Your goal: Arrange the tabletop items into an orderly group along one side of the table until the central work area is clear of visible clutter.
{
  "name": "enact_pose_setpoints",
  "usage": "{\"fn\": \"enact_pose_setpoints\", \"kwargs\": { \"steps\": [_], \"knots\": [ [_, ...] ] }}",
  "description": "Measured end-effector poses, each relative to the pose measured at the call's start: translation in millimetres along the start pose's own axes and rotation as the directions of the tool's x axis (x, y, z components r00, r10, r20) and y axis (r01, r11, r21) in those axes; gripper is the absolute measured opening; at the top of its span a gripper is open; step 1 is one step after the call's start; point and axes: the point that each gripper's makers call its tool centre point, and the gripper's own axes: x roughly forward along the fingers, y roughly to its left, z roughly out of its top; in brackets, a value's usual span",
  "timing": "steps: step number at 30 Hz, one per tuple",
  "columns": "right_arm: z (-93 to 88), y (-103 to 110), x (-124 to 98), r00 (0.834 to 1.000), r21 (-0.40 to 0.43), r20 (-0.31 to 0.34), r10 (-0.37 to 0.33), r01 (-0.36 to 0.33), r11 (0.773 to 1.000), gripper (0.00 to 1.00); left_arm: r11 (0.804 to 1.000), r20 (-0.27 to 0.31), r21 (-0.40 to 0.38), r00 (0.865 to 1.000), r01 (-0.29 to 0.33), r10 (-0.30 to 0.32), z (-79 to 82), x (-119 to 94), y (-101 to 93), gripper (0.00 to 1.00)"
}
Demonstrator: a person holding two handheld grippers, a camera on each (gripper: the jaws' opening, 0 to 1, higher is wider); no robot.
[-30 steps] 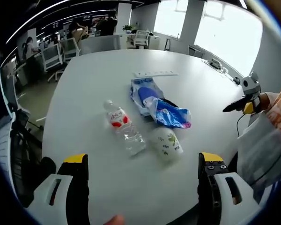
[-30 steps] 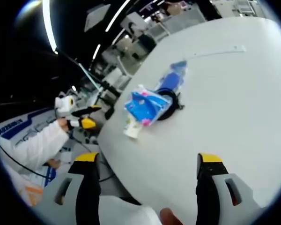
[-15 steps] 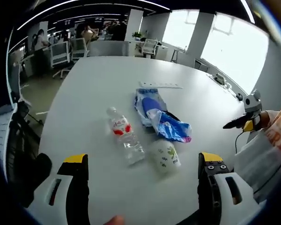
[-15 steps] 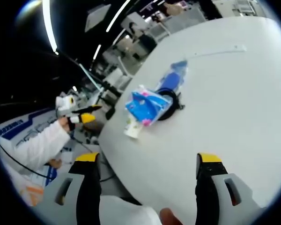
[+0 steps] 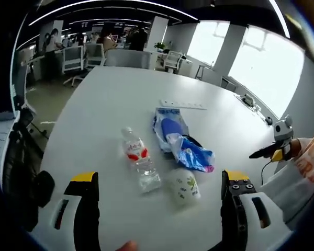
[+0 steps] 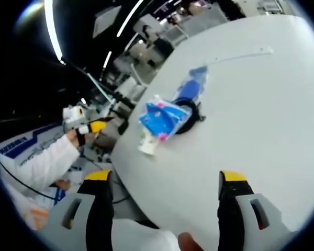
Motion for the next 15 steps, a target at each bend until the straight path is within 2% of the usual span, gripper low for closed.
{"fn": "enact_pose_setpoints", "kwargs": {
  "steps": [8, 15],
  "knots": [
    [-1.5, -1.1, -0.6, 1.0, 0.019, 0.001, 0.003, -0.003, 1.0, 0.81, 0.999, 0.024, -0.031, 1.0, -0.006, 0.007, 6.4, 4.9, -1.2, 1.0],
    [0.2, -2.0, -1.5, 1.0, 0.022, 0.008, 0.0, -0.001, 1.0, 0.81, 0.998, 0.03, -0.069, 0.999, -0.012, 0.014, 5.2, 10.2, -0.4, 1.0]
  ]
}}
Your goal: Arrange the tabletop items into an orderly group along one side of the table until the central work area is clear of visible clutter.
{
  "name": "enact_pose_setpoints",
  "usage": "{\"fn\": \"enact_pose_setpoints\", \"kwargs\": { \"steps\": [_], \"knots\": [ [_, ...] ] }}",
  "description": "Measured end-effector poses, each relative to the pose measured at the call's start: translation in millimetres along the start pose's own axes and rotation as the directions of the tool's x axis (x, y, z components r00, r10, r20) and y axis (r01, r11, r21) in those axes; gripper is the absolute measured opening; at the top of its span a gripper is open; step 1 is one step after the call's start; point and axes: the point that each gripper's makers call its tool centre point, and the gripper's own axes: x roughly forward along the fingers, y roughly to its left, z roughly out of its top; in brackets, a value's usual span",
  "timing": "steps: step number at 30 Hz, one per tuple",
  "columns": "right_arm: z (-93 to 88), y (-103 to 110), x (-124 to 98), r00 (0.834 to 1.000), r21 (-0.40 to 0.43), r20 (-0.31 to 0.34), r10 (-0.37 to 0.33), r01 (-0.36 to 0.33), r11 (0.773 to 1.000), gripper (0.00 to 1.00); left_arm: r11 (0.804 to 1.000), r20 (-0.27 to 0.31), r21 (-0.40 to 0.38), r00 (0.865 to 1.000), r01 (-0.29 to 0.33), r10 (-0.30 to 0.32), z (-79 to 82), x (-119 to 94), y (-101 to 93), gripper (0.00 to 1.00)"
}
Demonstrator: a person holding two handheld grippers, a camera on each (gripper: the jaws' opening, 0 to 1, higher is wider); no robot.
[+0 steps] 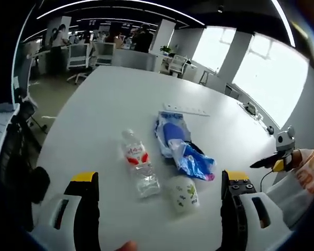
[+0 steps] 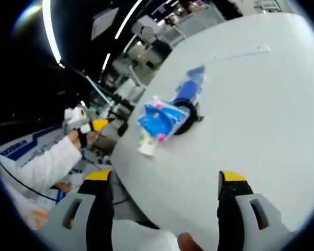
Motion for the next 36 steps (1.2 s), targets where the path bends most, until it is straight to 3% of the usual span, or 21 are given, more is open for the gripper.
{"fn": "enact_pose_setpoints", "kwargs": {
  "steps": [13, 20, 27, 36],
  "knots": [
    [0.5, -3, -1, 1.0, 0.011, 0.002, -0.006, 0.006, 1.0, 0.8, 1.0, -0.016, -0.018, 1.0, -0.025, 0.024, -6.3, 1, -19.3, 0.99],
    [0.1, -4, -4, 1.0, 0.01, 0.005, -0.009, 0.009, 1.0, 0.8, 0.995, -0.002, -0.071, 0.998, -0.064, 0.064, -8.9, 4, -12.6, 0.95],
    [-1.1, -8, -6, 1.0, 0.013, 0.005, -0.019, 0.019, 1.0, 0.8, 0.989, -0.032, -0.124, 0.996, -0.084, 0.08, -21.2, 19, -12.1, 0.92],
    [-1.6, -7, -6, 1.0, 0.011, 0.002, -0.02, 0.02, 1.0, 0.79, 0.969, -0.042, -0.218, 0.993, -0.12, 0.113, -23.9, 37, -1.3, 0.86]
  ]
}}
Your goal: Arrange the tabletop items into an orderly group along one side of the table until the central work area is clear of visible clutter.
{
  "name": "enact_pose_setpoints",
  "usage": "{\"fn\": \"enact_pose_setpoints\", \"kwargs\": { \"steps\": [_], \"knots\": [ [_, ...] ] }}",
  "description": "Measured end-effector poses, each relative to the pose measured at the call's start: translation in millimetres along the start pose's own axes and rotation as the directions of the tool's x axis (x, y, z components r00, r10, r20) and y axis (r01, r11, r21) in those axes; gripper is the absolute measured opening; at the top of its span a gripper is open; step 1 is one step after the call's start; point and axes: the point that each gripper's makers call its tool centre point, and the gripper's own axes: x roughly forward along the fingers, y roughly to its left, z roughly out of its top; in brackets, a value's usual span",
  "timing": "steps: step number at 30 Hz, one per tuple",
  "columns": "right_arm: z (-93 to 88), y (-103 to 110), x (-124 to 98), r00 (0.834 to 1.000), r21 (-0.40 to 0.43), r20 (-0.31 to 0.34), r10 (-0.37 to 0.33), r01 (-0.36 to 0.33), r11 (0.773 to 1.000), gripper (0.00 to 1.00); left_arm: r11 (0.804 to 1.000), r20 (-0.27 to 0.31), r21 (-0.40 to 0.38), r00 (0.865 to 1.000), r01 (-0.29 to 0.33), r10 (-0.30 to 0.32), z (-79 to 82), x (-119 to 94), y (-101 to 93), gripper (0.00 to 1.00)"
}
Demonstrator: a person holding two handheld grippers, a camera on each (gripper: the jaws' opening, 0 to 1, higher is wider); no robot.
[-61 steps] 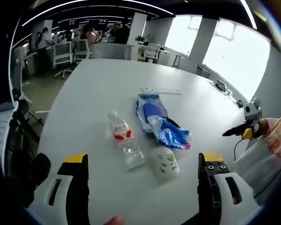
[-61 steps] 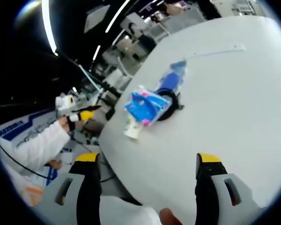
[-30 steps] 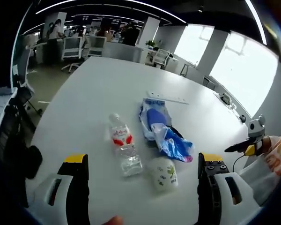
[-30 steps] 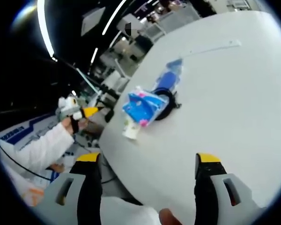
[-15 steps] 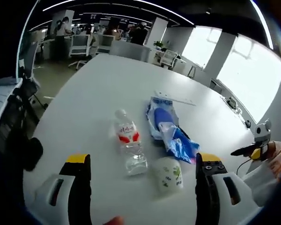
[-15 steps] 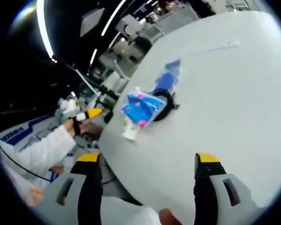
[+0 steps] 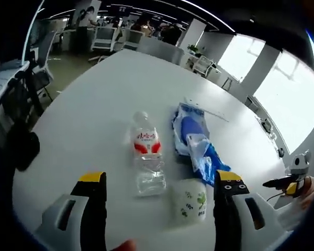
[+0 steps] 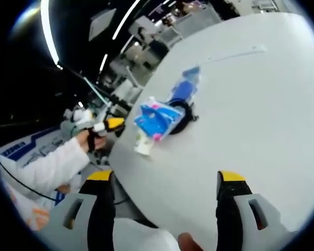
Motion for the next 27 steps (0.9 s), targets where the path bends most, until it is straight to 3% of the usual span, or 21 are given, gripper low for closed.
{"fn": "enact_pose_setpoints", "kwargs": {
  "steps": [14, 27],
  "knots": [
    [-0.3, -6, -5, 1.0, 0.023, 0.01, -0.017, 0.017, 1.0, 0.77, 0.987, 0.042, -0.144, 0.996, -0.072, 0.079, 9.4, 17, 18.6, 0.82],
    [-3.5, -9, -7, 1.0, 0.041, 0.006, -0.026, 0.025, 0.999, 0.75, 0.987, -0.003, -0.117, 0.994, -0.107, 0.107, 8.3, 40, 20.5, 0.79]
  ]
}}
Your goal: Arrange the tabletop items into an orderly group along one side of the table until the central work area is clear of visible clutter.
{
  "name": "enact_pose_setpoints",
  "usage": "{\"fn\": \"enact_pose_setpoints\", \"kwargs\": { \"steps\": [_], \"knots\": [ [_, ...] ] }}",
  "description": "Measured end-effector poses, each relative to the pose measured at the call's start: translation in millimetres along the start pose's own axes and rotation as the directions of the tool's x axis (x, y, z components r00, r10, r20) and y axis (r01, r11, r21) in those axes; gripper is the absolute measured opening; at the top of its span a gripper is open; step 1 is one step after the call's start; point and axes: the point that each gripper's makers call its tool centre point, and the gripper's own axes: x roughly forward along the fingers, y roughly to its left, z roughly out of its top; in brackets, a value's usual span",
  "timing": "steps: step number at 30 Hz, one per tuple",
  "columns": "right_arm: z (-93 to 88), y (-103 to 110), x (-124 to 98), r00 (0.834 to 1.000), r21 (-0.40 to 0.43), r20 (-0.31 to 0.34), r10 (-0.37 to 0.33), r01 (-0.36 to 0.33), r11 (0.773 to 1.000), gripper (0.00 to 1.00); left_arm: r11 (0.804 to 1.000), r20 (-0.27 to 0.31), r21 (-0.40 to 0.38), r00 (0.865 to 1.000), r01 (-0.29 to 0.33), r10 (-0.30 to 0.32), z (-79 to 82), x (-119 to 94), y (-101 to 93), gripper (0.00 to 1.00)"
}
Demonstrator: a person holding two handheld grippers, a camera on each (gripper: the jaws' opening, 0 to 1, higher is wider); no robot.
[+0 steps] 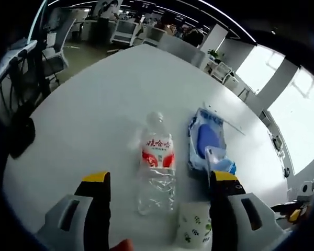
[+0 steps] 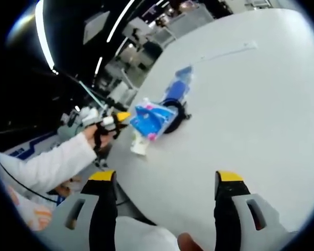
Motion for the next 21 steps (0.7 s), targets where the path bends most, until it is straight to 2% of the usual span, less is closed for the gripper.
{"fn": "enact_pose_setpoints", "kwargs": {
  "steps": [5, 9, 16, 21],
  "knots": [
    [-2.2, -3, -2, 1.0, 0.011, 0.003, -0.007, 0.007, 1.0, 0.74, 0.999, 0.0, 0.017, 0.999, -0.034, 0.034, 4.7, 6, 4.0, 0.77],
    [-0.4, -3, -6, 0.999, 0.041, 0.031, 0.009, -0.01, 0.999, 0.73, 0.998, -0.004, 0.023, 0.999, -0.052, 0.052, 4.9, 12, 4.3, 0.74],
    [3.2, -4, -9, 0.999, 0.045, 0.05, 0.008, -0.01, 0.999, 0.72, 0.996, -0.039, 0.053, 0.996, -0.078, 0.08, -3.8, 24, 3.2, 0.71],
    [3.6, -6, -9, 0.999, 0.055, 0.05, 0.01, -0.012, 0.998, 0.71, 0.993, -0.041, 0.064, 0.994, -0.098, 0.101, -3.6, 28, 5.8, 0.68]
  ]
}}
